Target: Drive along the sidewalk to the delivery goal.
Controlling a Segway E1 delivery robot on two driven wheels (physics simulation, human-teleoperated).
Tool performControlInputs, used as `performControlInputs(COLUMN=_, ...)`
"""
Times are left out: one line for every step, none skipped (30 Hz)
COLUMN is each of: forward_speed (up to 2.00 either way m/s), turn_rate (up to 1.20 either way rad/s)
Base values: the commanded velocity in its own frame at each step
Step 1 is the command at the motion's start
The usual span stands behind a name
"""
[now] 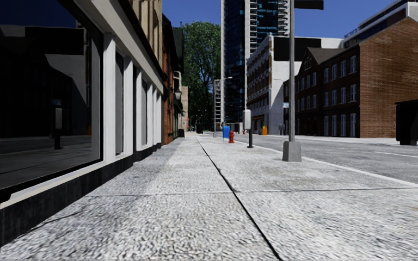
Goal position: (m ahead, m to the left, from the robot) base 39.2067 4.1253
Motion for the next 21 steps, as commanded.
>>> performControlInputs(forward_speed=2.0, turn_rate=0.13)
performControlInputs(forward_speed=2.0, turn_rate=0.93)
performControlInputs(forward_speed=2.0, turn_rate=0.93)
performControlInputs(forward_speed=2.0, turn_rate=1.2)
performControlInputs(forward_speed=2.0, turn_rate=1.2)
performControlInputs(forward_speed=2.0, turn_rate=0.79)
performControlInputs(forward_speed=2.0, turn_rate=0.79)
performControlInputs(forward_speed=2.0, turn_rate=0.0)
performControlInputs(forward_speed=2.0, turn_rate=0.0)
performControlInputs(forward_speed=2.0, turn_rate=0.0)
performControlInputs(forward_speed=2.0, turn_rate=0.0)
performControlInputs(forward_speed=2.0, turn_rate=0.0)
performControlInputs(forward_speed=2.0, turn_rate=0.0)
performControlInputs(forward_speed=2.0, turn_rate=0.0)
performControlInputs(forward_speed=2.0, turn_rate=0.0)
performControlInputs(forward_speed=2.0, turn_rate=0.0)
performControlInputs(forward_speed=2.0, turn_rate=0.0)
performControlInputs(forward_speed=2.0, turn_rate=0.0)
performControlInputs(forward_speed=2.0, turn_rate=0.0)
performControlInputs(forward_speed=2.0, turn_rate=0.0)
performControlInputs(forward_speed=2.0, turn_rate=0.0)
